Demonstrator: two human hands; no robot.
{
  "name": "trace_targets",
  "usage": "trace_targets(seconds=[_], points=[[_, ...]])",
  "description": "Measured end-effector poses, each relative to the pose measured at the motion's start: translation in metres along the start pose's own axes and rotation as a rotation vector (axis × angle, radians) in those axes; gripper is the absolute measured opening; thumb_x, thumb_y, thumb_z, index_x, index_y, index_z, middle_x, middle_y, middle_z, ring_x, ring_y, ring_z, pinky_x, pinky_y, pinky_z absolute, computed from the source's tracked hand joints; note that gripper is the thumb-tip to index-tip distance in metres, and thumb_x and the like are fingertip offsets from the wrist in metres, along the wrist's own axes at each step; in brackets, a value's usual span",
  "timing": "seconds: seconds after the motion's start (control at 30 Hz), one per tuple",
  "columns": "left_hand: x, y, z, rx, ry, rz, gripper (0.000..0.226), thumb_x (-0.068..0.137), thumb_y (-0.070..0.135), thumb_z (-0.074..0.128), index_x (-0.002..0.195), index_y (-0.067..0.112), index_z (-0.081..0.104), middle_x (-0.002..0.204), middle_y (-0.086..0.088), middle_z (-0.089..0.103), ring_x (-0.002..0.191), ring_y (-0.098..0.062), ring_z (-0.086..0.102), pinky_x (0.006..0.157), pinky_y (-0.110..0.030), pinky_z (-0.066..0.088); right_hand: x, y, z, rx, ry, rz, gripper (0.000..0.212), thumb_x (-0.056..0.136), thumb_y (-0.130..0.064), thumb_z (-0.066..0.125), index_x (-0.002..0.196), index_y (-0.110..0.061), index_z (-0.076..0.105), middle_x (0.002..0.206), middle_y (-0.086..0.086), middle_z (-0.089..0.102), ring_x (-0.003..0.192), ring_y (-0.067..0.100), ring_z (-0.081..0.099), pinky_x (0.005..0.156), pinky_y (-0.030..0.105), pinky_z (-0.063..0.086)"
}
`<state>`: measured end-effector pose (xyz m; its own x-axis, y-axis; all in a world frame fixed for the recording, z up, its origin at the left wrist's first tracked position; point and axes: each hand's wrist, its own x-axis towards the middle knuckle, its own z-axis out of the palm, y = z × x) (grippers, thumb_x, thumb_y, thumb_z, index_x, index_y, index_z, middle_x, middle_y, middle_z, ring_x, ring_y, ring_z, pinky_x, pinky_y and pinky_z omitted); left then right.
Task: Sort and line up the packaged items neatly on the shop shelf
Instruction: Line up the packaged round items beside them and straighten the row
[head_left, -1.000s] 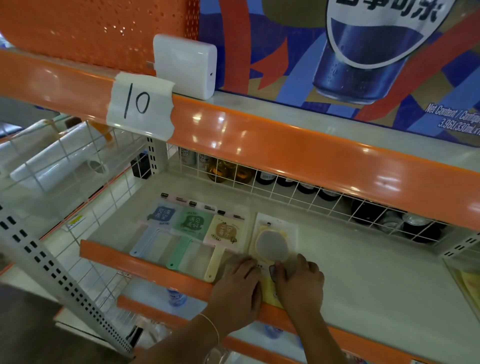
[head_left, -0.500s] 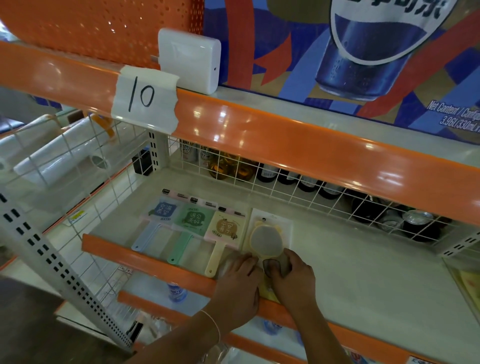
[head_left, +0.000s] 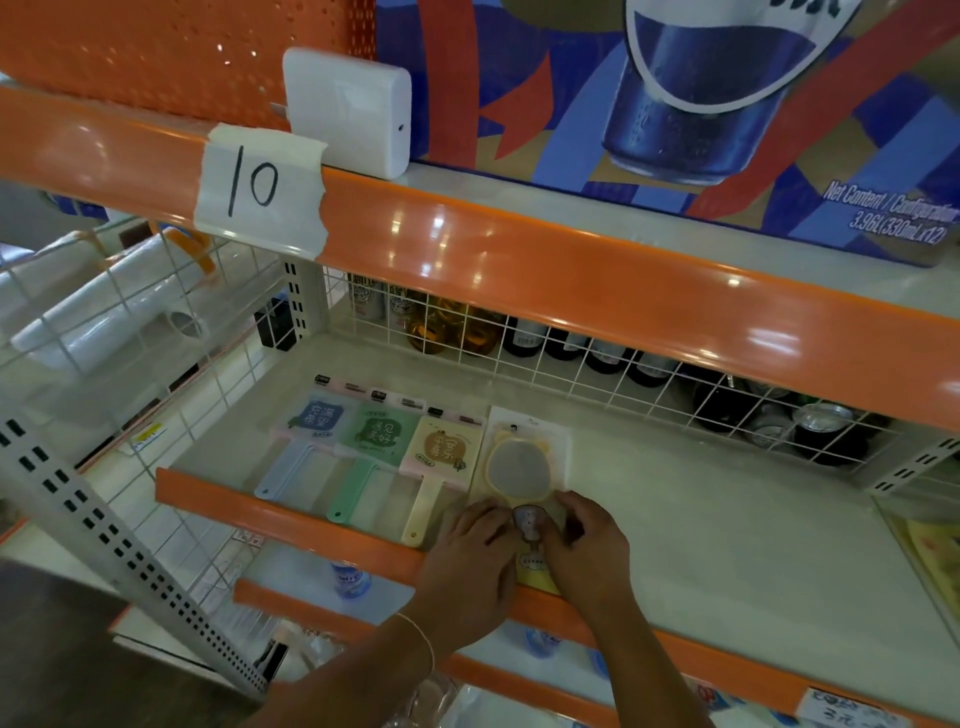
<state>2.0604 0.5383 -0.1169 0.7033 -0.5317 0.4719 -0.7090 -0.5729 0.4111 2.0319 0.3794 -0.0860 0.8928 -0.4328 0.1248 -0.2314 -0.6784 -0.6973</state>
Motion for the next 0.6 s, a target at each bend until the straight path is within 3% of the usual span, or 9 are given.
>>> trace_targets(seconds=[0.13,0.3,0.43,0.6], points=[[0.008,0.004,-0.007,-0.101,-0.023,-0.119,0.017,0.079,0.02,0.056,0.079,0.021,0.074,0.098,0.003,0.065,0.101,-0.018,0.056,0.087,-0.037,0.052,-0.001,0.001,-0.002,0.047,0.018,0.026,0.028,0.082,-0.017,0.072,0.11,-0.017,0.07,0.102,-0.004,0.068,0.08,0.006,0.054,0.076,0.011,0.038],[0.011,0.005,-0.01,-0.106,-0.037,-0.127,0.017,0.074,0.019,0.058,0.075,0.02,0.075,0.092,0.002,0.066,0.091,-0.02,0.058,0.08,-0.03,0.053,-0.002,0.004,-0.002,0.083,0.022,0.09,0.026,0.079,-0.012,0.07,0.104,-0.02,0.071,0.092,-0.012,0.063,0.077,0.001,0.055,0.071,0.0,0.034],[0.013,0.006,-0.009,-0.079,-0.075,-0.122,0.026,0.076,0.024,0.048,0.079,0.018,0.073,0.093,0.001,0.064,0.092,-0.02,0.059,0.083,-0.033,0.051,-0.004,0.002,-0.004,0.12,0.07,0.138,0.021,0.08,-0.01,0.067,0.097,-0.02,0.072,0.092,-0.007,0.067,0.083,0.008,0.06,0.082,0.019,0.046],[0.014,0.005,-0.01,-0.079,-0.098,-0.096,0.018,0.074,0.014,0.057,0.082,0.016,0.074,0.097,0.002,0.069,0.104,-0.018,0.058,0.095,-0.032,0.047,-0.004,0.001,-0.001,0.142,0.154,0.14,0.021,0.081,-0.011,0.063,0.099,-0.019,0.072,0.099,-0.007,0.069,0.09,0.011,0.063,0.085,0.023,0.047]])
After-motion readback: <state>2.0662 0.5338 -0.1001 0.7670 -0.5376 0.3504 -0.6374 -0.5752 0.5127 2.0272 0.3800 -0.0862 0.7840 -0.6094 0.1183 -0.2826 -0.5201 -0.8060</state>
